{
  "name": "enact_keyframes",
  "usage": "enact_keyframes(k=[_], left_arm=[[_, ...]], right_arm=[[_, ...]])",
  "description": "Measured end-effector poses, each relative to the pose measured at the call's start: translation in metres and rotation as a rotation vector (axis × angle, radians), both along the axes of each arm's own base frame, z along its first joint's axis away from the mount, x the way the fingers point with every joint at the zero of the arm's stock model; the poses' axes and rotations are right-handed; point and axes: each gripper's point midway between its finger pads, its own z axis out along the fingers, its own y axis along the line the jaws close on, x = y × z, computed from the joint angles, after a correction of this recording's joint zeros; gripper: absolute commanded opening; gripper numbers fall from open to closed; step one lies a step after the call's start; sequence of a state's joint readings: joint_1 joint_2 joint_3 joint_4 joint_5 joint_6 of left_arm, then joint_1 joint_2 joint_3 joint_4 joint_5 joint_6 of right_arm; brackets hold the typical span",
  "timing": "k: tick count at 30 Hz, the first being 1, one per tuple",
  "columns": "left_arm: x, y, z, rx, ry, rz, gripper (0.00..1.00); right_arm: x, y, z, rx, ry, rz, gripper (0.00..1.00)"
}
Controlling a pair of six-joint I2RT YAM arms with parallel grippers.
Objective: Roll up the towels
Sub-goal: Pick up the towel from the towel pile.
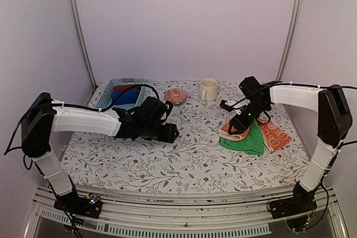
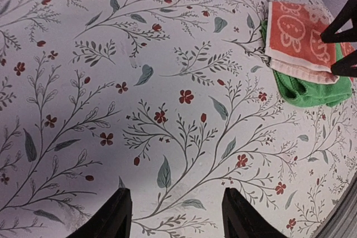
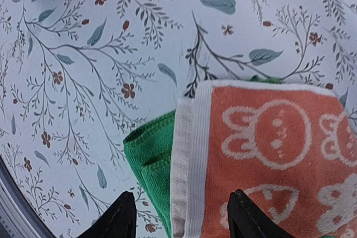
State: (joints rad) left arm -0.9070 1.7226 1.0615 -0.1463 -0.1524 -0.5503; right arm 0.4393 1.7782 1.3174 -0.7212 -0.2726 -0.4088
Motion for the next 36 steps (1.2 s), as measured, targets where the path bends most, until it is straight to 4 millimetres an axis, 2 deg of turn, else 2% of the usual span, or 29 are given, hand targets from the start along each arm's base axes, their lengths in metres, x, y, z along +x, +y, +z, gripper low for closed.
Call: enact_keyframes(k=[2,5,8,10,16,20,25,30,36], left_arm=[[0.001,-0.004,0.003,-0.012,-0.003,-0.007,0.57],[0.001,-0.008,0.004,-0.021,0.0,-0.014,0.57],[-0.001,-0.012,-0.004,-0.019,0.018,-0.024,0.56],[-0.001,-0.016,-0.009,-0.016,0.031,-0.032,0.56],[-0.001,-0.031,-0.002,-0.036,0.025,-0.049,0.56],[-0.003,-0.033,-0.001,-0.041,0.028,-0.05,0.56],[-0.003,-0.033,-0.001,-0.04,0.031,-0.043,0.56],[-0.003,-0.032,-0.002,-0.038,0.033,-0.042,0.57],[-0.003,-0.03,-0.003,-0.029,0.034,-0.037,0.57]], right_arm=[[-0.019,-0.009,-0.015,-0.032,0.062,0.0,0.59],[-0.033,-0.018,-0.01,-0.046,0.072,-0.002,0.59],[-0.03,-0.02,0.006,-0.042,0.017,-0.008,0.59],[-0.027,-0.022,0.007,-0.054,0.001,-0.015,0.58],[-0.022,-0.029,-0.021,-0.123,0.042,-0.03,0.52],[-0.022,-0.033,-0.035,-0.159,0.064,-0.034,0.39],[-0.018,-0.038,-0.039,-0.194,0.054,-0.044,0.31],[-0.016,-0.041,-0.042,-0.22,0.049,-0.041,0.05],[-0.01,-0.04,-0.041,-0.226,0.045,-0.038,0.02]])
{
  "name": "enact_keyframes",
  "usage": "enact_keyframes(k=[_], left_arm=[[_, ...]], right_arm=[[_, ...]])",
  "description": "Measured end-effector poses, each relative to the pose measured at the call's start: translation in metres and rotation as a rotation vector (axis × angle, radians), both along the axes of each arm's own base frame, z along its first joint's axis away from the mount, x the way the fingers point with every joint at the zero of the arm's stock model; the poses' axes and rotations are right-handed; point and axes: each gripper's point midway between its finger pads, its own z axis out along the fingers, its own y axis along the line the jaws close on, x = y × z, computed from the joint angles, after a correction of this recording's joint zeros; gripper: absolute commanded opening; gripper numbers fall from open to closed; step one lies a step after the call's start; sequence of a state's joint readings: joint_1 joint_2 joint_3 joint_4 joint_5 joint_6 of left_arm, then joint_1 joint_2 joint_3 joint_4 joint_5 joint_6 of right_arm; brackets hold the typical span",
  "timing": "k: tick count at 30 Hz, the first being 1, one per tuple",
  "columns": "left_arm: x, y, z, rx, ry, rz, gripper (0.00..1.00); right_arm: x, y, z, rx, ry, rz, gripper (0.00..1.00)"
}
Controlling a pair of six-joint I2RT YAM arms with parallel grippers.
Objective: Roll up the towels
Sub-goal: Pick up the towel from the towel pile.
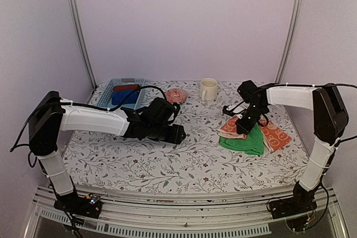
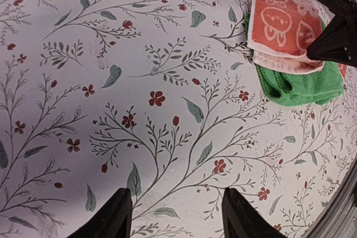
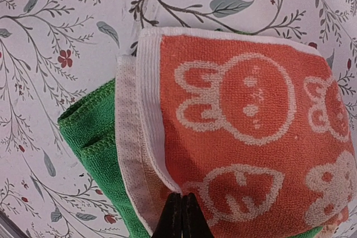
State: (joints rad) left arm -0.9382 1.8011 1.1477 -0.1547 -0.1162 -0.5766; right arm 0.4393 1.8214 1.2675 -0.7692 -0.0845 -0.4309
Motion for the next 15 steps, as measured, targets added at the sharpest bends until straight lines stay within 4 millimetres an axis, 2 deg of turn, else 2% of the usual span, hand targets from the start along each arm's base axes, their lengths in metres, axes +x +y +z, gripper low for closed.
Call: enact_keyframes(k=[4,9,14,15], left_arm=[[0.0,0.002,-0.001,0.009,0.0,0.005,0.57],[0.0,0.013,-0.004,0.058,-0.001,0.03,0.58],[-0.001,0.045,0.004,0.092,-0.014,0.079,0.58],[-0.001,0.054,0.008,0.091,-0.018,0.093,0.58]], right_arm=[[0.008,0.006,0.013,0.023,-0.02,0.003,0.02],[0.032,0.024,0.048,0.101,-0.11,0.018,0.02],[0.068,0.041,0.099,0.163,-0.268,0.04,0.02],[0.079,0.047,0.117,0.187,-0.307,0.046,0.02]])
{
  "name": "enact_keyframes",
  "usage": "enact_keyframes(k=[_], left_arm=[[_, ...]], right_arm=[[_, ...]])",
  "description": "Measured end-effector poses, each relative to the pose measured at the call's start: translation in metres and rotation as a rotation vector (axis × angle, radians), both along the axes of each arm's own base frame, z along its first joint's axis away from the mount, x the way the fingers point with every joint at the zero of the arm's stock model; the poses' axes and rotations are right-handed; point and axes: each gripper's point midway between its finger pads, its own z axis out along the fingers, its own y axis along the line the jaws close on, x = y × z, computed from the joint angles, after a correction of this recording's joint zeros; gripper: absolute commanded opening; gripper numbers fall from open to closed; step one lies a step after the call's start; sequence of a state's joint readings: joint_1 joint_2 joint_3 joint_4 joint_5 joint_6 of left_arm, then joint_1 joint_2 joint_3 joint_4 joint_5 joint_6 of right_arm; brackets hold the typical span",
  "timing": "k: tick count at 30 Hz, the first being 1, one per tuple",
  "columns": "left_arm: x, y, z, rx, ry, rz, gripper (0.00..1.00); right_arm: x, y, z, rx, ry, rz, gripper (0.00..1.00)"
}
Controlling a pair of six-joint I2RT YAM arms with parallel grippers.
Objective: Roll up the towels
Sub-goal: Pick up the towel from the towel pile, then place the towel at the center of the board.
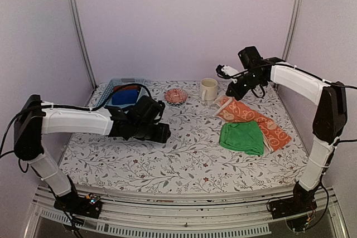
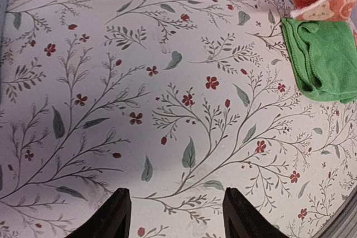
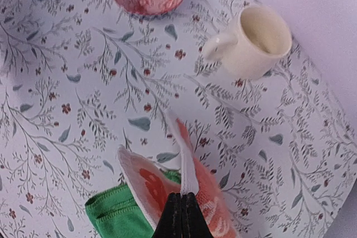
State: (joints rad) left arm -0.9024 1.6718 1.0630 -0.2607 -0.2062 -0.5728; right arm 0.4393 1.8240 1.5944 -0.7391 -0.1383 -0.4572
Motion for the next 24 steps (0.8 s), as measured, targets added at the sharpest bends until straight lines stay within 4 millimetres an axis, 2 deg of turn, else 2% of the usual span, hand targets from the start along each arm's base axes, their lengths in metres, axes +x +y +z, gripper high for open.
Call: enact_keyframes(k=[2,3,4,7,9,11,14,17,20,23,24], left_arm=[[0.003,0.016,0.008,-0.002,-0.013,0.032,0.58],[0.006,0.025,0.013,-0.004,-0.023,0.053,0.58],[0.009,0.032,0.018,-0.007,-0.034,0.074,0.58],[0.013,0.05,0.032,-0.017,-0.06,0.118,0.58],[0.013,0.061,0.039,-0.02,-0.074,0.143,0.58],[0.012,0.072,0.046,-0.027,-0.085,0.169,0.58],[0.011,0.085,0.053,-0.041,-0.1,0.201,0.58],[0.012,0.099,0.057,-0.048,-0.111,0.242,0.58],[0.013,0.106,0.057,-0.047,-0.117,0.267,0.58],[0.014,0.108,0.058,-0.045,-0.122,0.276,0.58],[0.015,0.108,0.058,-0.046,-0.123,0.279,0.58]], right_arm=[[0.02,0.015,0.041,0.069,-0.089,0.019,0.02],[0.029,0.025,0.068,0.122,-0.14,0.032,0.02],[0.033,0.032,0.087,0.164,-0.173,0.045,0.02],[0.036,0.062,0.154,0.298,-0.278,0.113,0.01],[0.027,0.087,0.193,0.377,-0.334,0.184,0.01],[0.005,0.119,0.23,0.467,-0.373,0.286,0.01],[-0.044,0.158,0.267,0.589,-0.381,0.449,0.01],[-0.093,0.18,0.294,0.683,-0.362,0.585,0.01],[-0.128,0.185,0.321,0.757,-0.351,0.68,0.01],[-0.144,0.176,0.332,0.782,-0.35,0.71,0.02],[-0.145,0.173,0.33,0.779,-0.347,0.707,0.07]])
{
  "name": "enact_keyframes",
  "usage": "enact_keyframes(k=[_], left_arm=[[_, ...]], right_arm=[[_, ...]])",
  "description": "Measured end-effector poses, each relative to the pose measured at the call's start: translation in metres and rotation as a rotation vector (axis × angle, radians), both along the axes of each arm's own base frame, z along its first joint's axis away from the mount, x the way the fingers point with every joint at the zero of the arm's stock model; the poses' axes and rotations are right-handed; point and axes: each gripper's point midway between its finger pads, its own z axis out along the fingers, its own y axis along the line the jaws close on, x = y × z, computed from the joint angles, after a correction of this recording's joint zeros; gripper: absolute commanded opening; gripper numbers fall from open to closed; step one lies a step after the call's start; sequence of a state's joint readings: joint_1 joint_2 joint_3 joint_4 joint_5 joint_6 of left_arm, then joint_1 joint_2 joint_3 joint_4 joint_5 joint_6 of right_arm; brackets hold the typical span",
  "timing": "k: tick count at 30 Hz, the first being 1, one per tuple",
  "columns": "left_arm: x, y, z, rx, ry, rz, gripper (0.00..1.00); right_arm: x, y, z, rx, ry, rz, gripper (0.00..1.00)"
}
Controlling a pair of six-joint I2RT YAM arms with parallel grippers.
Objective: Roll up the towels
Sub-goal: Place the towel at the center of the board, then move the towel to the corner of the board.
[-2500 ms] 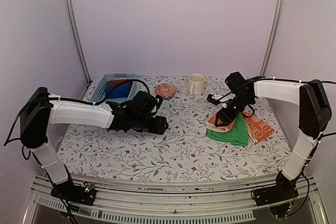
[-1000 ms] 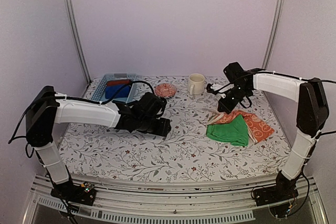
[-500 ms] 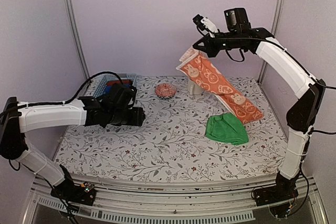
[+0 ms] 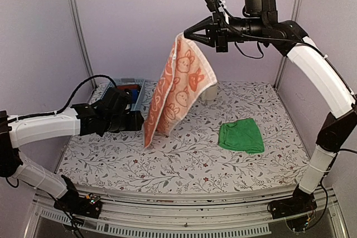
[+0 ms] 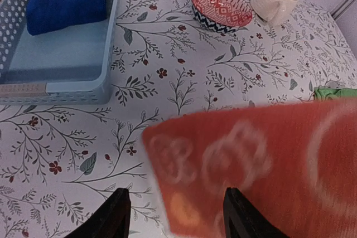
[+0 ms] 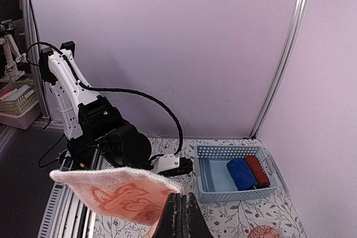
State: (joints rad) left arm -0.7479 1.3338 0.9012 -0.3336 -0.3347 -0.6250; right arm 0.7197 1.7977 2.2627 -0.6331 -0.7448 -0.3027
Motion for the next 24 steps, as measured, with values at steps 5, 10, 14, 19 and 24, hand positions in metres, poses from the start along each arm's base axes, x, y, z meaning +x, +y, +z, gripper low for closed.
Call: enact_keyframes(k=[5,10,14,19,24], left_arm=[[0.001,0.0,-0.001,-0.002,-0.001,0.001,0.58],[-0.003,0.0,-0.011,0.004,0.019,-0.009,0.57],[-0.011,-0.001,-0.026,0.017,0.059,-0.048,0.55],[-0.023,-0.012,-0.036,0.005,0.112,-0.141,0.54],[-0.039,-0.031,-0.047,-0.01,0.174,-0.251,0.54]], right_arm=[[0.015,-0.011,-0.063,-0.104,0.058,-0.11,0.42],[0.059,-0.049,-0.208,-0.331,0.267,-0.272,0.44],[0.077,-0.122,-0.318,-0.515,0.479,-0.438,0.31],[0.05,-0.161,-0.393,-0.689,0.601,-0.475,0.27],[0.029,-0.181,-0.455,-0.826,0.734,-0.478,0.25]])
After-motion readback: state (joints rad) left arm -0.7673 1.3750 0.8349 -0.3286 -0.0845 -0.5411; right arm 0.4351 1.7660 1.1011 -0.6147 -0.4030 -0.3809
